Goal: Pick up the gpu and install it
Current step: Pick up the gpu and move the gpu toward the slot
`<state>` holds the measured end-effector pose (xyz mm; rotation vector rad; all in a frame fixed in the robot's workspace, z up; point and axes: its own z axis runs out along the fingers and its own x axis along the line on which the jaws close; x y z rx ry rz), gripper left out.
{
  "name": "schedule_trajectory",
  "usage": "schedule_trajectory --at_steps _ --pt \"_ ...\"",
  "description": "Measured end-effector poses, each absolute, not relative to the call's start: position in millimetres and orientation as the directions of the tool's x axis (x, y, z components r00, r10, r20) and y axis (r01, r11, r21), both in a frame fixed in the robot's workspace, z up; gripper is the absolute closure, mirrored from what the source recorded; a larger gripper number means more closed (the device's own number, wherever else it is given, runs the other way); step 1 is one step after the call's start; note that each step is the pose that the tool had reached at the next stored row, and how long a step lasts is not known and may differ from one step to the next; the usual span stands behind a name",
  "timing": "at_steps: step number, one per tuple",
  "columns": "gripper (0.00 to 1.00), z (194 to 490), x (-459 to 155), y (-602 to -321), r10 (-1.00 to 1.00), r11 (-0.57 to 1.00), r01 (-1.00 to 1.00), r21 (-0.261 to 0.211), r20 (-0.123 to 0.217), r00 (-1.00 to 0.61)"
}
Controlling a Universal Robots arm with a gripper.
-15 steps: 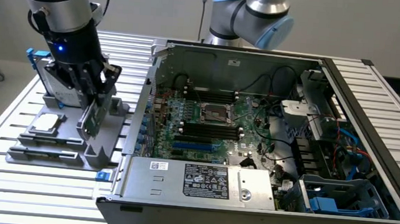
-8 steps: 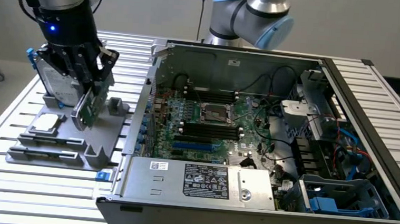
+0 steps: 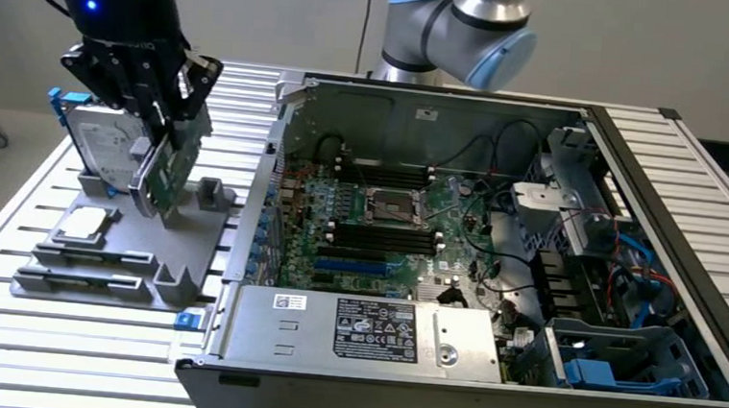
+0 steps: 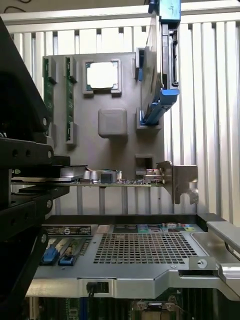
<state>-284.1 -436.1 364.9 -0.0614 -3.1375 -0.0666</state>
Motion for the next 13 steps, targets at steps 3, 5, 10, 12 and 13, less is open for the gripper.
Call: schedule_trajectory --at_steps 3,5,10,12,13 --pt "0.74 378 -273 -437 0.039 0.998 0.039 0.044 0.006 -0.999" --pt "0.74 388 -266 -439 0.039 0.998 0.039 0.044 0.008 -0.999" --pt "0.74 410 -245 -442 0.039 0.998 0.040 0.045 0.014 -0.999" --pt "0.74 418 -236 -443 0.039 0.998 0.040 0.045 0.017 -0.999" --pt "0.74 421 -232 -444 0.039 0.998 0.040 0.045 0.019 -0.999"
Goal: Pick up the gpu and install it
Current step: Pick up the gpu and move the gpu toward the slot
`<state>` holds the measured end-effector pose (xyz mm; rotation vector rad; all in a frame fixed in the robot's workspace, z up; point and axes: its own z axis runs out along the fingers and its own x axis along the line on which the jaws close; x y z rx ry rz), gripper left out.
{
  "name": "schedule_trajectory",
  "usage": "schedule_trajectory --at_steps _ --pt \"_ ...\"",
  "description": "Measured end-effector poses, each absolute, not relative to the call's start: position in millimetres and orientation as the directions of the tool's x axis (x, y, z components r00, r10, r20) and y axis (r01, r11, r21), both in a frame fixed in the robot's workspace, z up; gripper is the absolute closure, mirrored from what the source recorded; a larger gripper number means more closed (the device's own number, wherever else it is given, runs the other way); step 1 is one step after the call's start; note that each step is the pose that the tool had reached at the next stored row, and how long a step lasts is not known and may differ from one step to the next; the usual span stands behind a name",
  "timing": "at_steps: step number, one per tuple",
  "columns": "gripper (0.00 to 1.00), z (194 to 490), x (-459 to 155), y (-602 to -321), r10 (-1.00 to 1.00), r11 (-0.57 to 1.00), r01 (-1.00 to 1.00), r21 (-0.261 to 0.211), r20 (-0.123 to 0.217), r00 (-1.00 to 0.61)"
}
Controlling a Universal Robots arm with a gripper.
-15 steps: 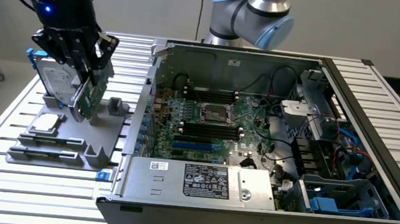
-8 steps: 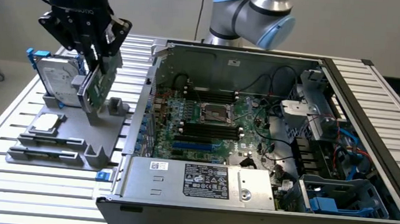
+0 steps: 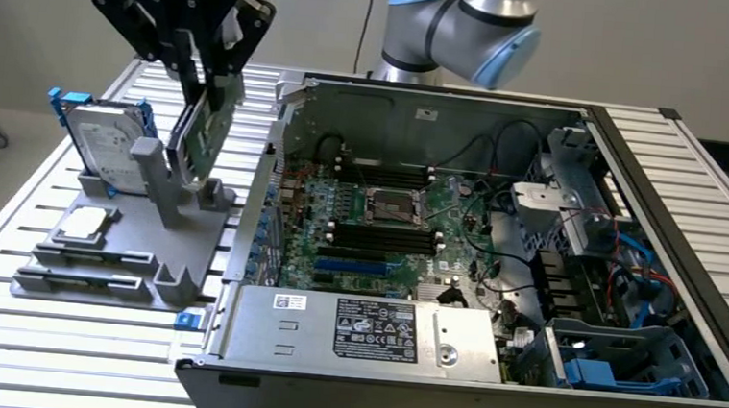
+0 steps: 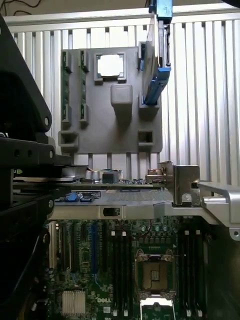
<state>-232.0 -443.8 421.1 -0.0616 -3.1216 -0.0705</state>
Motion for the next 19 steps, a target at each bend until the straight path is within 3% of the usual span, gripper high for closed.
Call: schedule_trajectory --at_steps 19 --pt "0.74 427 -146 -449 0.039 0.998 0.042 0.043 0.066 -0.997"
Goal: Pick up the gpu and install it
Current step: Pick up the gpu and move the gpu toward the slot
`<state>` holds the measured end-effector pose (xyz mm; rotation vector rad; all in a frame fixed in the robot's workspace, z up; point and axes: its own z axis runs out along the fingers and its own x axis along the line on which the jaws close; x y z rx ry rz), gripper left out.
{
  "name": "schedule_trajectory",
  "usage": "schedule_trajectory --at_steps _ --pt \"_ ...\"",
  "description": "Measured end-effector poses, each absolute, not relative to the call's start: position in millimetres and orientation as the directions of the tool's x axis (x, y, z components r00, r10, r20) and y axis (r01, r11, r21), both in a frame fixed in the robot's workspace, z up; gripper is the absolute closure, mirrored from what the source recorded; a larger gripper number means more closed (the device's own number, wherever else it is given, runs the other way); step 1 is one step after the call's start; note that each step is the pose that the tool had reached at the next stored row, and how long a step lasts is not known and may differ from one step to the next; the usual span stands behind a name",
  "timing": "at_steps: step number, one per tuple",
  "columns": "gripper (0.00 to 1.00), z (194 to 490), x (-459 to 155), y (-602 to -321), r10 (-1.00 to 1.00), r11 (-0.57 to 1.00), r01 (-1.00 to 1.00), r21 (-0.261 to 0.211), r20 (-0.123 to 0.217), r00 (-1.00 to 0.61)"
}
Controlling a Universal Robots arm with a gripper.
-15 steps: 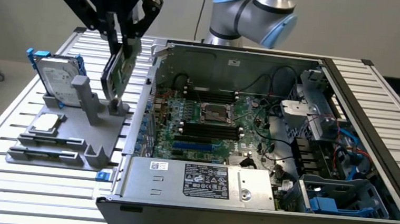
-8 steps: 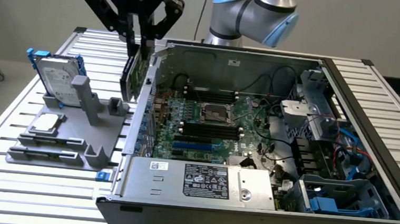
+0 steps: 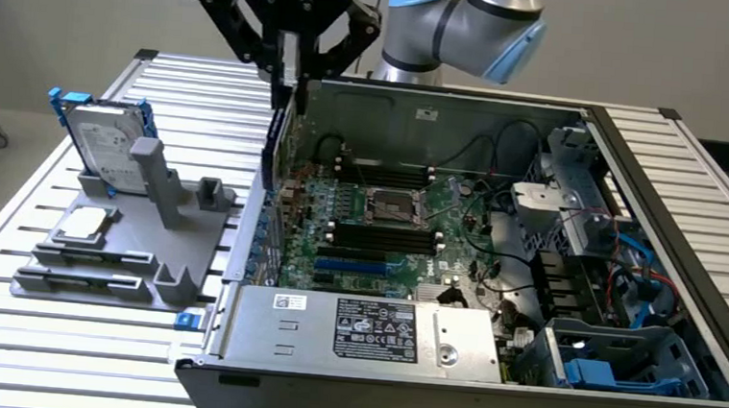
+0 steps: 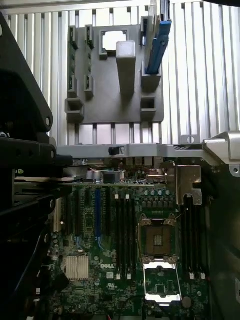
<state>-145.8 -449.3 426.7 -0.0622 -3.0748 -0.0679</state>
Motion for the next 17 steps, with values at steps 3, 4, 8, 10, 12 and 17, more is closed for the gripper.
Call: schedule_trajectory --at_steps 3,4,8,10,12,17 --pt "0.74 422 -132 -449 0.039 0.998 0.042 0.043 0.067 -0.997" --pt "0.74 420 -127 -449 0.039 0.998 0.042 0.043 0.067 -0.997" --pt "0.74 413 -110 -449 0.039 0.998 0.042 0.042 0.067 -0.997" --pt "0.74 409 -100 -449 0.039 0.998 0.042 0.041 0.067 -0.997" --pt "0.74 405 -91 -449 0.039 0.998 0.042 0.039 0.067 -0.997" --pt "0.74 396 -68 -447 0.040 0.998 0.042 0.036 0.066 -0.997"
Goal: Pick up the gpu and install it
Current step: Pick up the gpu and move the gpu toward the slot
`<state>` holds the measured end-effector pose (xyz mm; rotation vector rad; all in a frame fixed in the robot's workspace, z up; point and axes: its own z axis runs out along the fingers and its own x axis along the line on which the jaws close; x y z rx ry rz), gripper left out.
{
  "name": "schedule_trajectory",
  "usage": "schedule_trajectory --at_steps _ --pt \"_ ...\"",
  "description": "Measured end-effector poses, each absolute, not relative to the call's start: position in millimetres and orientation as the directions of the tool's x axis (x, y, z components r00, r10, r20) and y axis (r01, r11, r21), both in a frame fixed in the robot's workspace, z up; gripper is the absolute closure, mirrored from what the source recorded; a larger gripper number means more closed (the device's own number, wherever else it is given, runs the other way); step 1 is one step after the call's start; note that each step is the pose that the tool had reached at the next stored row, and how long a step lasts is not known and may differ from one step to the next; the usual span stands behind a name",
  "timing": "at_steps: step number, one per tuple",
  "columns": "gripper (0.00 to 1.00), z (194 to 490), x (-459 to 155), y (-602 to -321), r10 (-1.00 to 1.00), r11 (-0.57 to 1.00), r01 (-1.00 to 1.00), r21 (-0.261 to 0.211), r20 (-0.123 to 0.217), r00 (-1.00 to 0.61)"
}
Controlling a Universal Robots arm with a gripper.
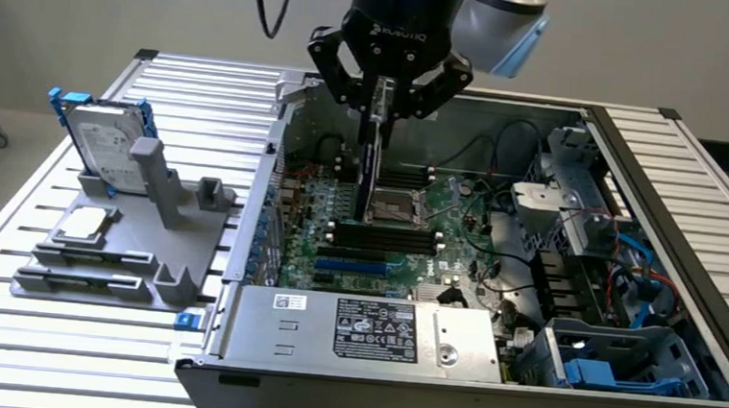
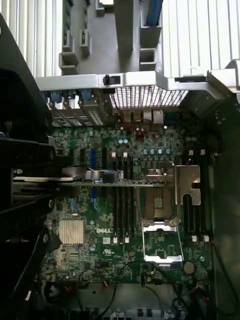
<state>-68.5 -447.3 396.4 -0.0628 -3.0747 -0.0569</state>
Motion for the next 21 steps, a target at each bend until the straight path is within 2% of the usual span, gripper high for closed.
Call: schedule_trajectory --at_steps 21 --pt "0.74 358 -19 -431 0.018 0.999 0.020 0.030 0.066 -0.998"
